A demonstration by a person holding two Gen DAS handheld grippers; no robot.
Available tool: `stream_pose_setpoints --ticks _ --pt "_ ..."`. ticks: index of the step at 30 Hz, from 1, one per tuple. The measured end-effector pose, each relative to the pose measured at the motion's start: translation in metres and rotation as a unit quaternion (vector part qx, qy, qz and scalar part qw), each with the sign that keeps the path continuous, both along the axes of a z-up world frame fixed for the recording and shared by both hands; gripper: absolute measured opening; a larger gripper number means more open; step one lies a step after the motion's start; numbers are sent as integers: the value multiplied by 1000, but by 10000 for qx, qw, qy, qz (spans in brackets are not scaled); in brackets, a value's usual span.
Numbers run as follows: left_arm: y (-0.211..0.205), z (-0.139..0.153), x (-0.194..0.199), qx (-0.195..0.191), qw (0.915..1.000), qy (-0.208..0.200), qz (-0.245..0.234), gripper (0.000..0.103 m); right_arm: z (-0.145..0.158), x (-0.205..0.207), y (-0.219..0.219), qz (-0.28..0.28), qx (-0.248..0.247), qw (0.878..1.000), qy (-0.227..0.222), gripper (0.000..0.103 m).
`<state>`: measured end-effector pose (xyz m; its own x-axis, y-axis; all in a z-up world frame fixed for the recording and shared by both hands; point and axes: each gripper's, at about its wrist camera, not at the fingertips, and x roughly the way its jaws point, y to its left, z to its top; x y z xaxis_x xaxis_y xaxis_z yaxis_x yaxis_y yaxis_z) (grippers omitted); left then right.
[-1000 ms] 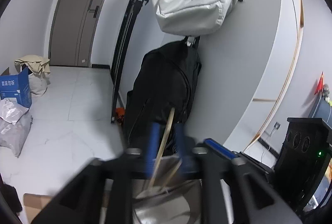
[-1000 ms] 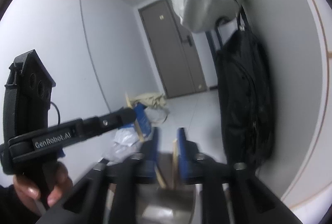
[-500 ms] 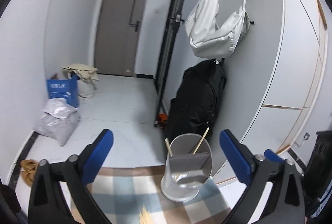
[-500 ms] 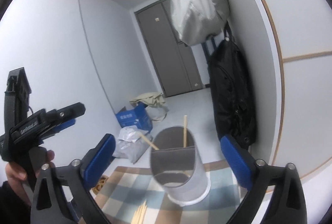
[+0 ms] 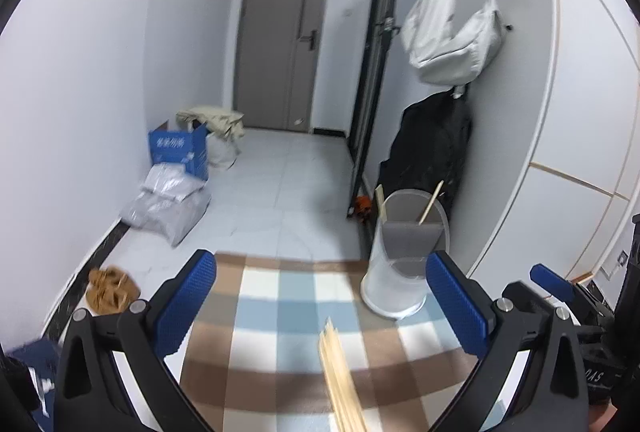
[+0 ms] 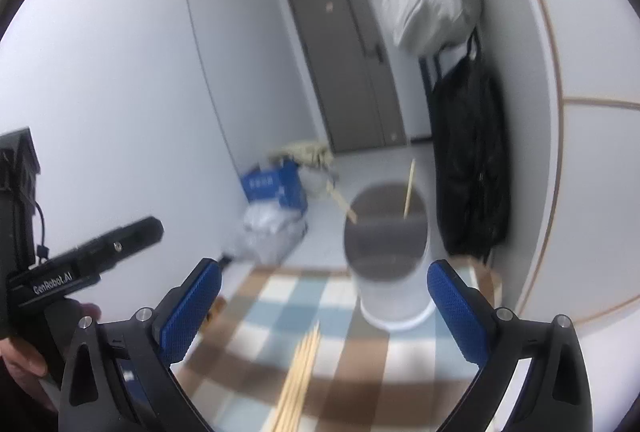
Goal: Organize utensils
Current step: 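Lower the right tool onto the stick bundle and grasp one stick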
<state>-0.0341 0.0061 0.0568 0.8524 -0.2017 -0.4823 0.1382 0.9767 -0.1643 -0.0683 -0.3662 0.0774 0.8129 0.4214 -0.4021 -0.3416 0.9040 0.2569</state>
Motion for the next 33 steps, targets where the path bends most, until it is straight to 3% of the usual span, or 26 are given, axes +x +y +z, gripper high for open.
stream_pose_setpoints --ticks 4,9,11,14,17,22,26,33 --pt "13 -21 7 -51 9995 189 239 102 -24 7 17 175 -331 9973 638 103" --pt "32 -37 21 -63 9985 436 316 102 -56 26 33 420 -529 9878 1406 90" --pt "38 -44 23 -52 9980 513 371 102 -69 34 41 557 -651 9811 1735 71" --pt "44 -46 20 -218 9971 660 324 102 -93 49 62 758 -1135 9661 2193 53" --pt "51 -48 22 -204 9964 705 427 102 -116 68 83 1051 -1478 9494 2565 41" --pt "61 -57 22 -282 9944 878 507 102 -149 99 109 1183 -1895 9252 3068 29" --pt "67 -58 22 -294 9938 896 591 102 -160 115 116 1035 -2073 9135 3343 23" --pt "75 -55 21 -478 9928 937 566 102 -163 116 130 1142 -2513 9053 3230 17"
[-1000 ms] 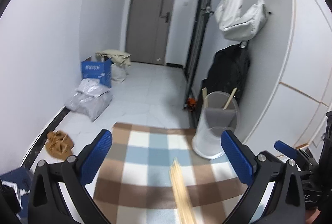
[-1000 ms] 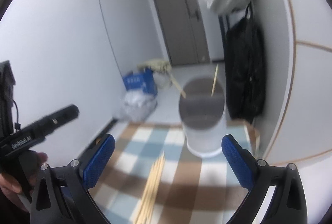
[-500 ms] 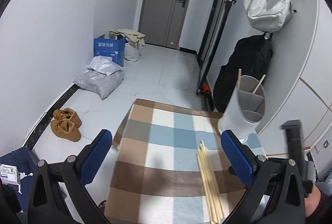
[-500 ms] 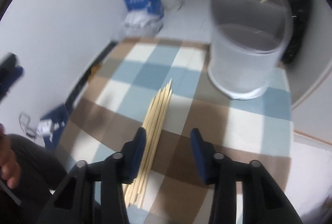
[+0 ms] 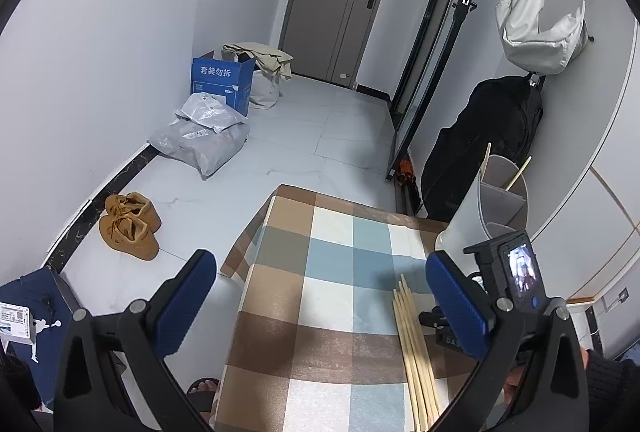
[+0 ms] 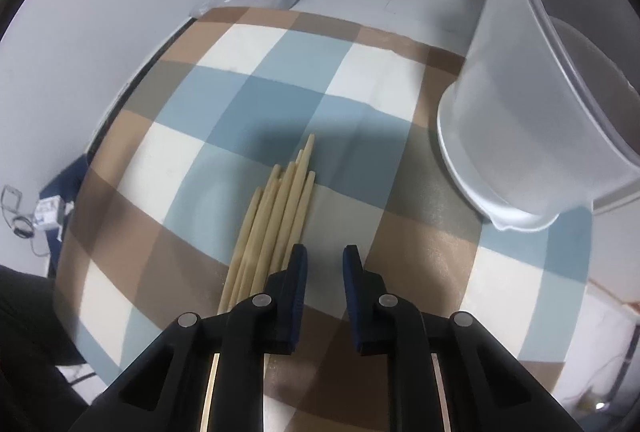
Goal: Organize utensils
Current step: 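Lower the right tool onto the stick bundle and grasp one stick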
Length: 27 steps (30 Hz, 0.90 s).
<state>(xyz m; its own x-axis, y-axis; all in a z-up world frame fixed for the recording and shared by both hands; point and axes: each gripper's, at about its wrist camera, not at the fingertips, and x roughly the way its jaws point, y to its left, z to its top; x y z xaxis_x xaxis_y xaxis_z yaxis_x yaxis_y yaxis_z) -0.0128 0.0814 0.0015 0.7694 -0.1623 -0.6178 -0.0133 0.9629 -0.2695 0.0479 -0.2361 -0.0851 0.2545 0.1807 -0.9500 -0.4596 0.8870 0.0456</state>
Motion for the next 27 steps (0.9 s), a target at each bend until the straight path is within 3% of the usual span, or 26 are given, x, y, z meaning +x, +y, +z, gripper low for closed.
stream_pose_setpoints --ticks 3,9,27 --pt "4 3 -1 -105 9999 -29 6 102 1 -1 4 11 -139 9999 -90 16" --pt "10 2 2 -264 9996 84 26 102 7 -6 0 2 171 9998 -71 15" --pt "24 4 5 -558 9982 165 168 102 3 14 30 75 -404 9992 -10 19"
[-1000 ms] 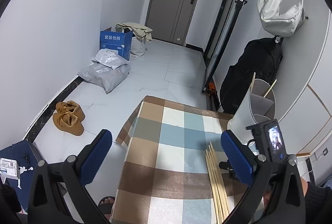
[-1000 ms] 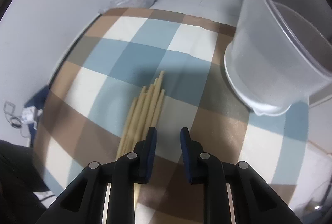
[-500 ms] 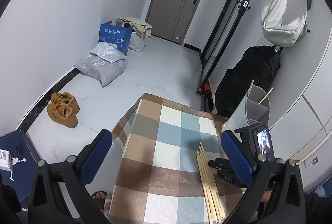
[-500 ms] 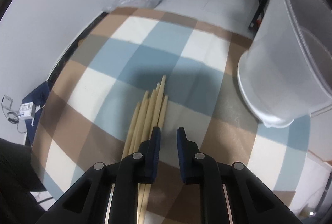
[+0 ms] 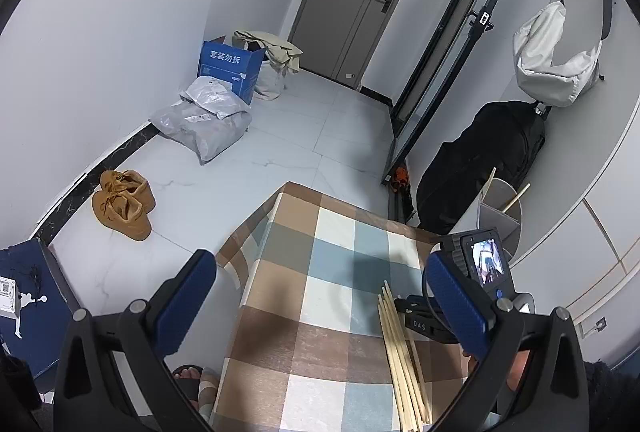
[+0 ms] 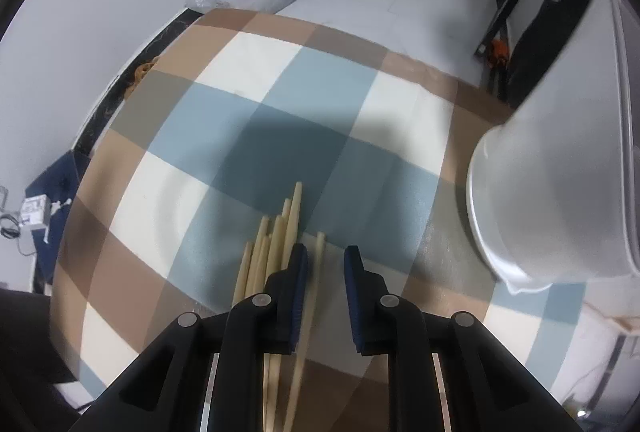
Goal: Organize utensils
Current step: 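Lower the right tool onto the stick bundle and grasp one stick, then grasp a stick with the left tool while the right tool lifts its stick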
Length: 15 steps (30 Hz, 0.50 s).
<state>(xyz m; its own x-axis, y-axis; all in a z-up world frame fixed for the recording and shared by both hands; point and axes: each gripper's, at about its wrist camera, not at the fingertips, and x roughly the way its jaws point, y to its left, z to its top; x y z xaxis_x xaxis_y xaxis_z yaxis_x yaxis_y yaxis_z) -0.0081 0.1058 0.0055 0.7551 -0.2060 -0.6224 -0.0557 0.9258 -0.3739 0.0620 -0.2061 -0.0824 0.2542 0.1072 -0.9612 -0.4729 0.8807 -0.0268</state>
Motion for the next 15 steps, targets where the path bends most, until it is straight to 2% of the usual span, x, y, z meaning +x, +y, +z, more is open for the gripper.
stream_pose_setpoints --ticks 4,7,10,15 --pt "2 0 1 -15 10000 18 35 102 2 0 -1 -82 21 9999 -69 16" --pt "4 -2 3 9 9999 80 78 102 5 -5 -5 -62 93 9999 -126 5" --pt "4 -6 6 78 9996 215 181 102 10 -9 -13 -59 247 9994 -246 4" --pt "-14 -27 18 113 9966 812 -38 102 45 -20 -49 -312 996 9925 -637 3"
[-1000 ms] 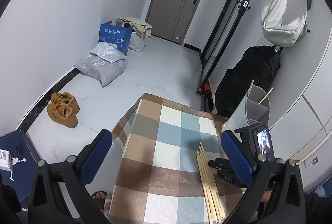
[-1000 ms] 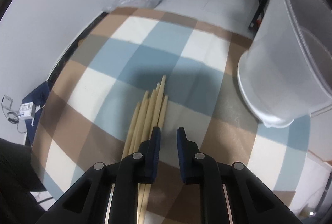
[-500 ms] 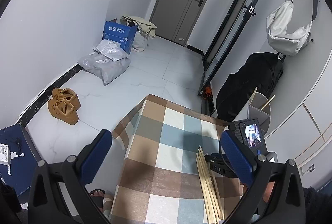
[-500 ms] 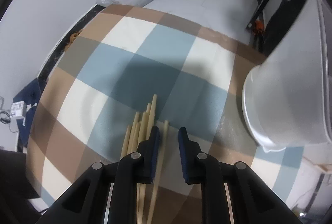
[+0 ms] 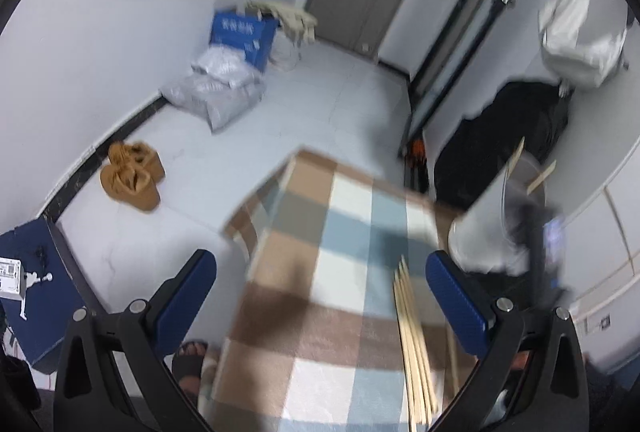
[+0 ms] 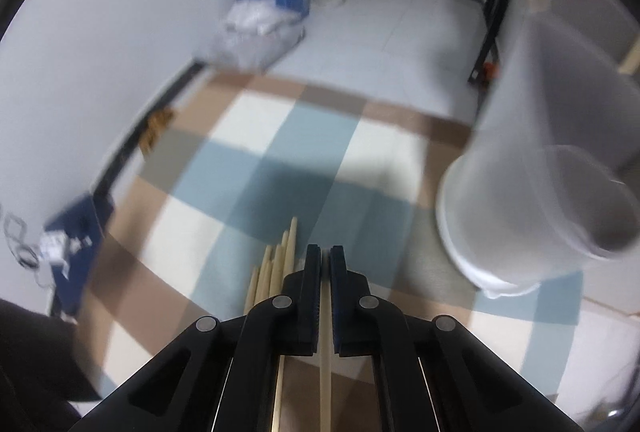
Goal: Organize utensils
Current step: 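Grasp a stick with the left tool while the right tool lifts its stick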
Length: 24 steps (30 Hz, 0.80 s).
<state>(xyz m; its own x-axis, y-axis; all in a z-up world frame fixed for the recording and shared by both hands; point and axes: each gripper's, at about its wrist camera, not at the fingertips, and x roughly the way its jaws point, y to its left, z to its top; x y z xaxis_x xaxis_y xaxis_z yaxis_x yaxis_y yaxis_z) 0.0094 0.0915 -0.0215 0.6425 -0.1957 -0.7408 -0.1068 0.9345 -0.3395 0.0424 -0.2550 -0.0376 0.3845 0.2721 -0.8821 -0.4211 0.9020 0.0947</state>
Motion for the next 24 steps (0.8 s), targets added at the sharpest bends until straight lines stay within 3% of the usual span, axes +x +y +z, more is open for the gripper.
stream_pose_setpoints --ticks 4,8,11,15,19,23,24 --pt "-34 -26 10 236 9965 627 -493 102 35 -18 -51 -423 974 9938 -343 4" --pt "-70 -61 17 246 9840 1440 -1016 101 51 -29 -95 -924 1887 9767 -439 4" --pt "-90 -68 14 584 9791 1548 -1183 101 54 -40 -130 -1296 2368 9618 -453 4" --pt "-104 -67 10 1217 9724 1529 -1271 102 47 -37 -151 -1513 2514 9552 -380 4" --pt "-107 -80 10 1317 9678 1777 -1202 102 37 -38 -170 -1782 2735 9449 -229 4" --pt "-107 -90 11 1623 9598 2010 -1099 102 41 -42 -178 -1781 2688 9460 -339 4" --pt "-107 -90 11 1568 9611 1994 -1092 102 45 -42 -179 -1783 2715 9450 -385 4"
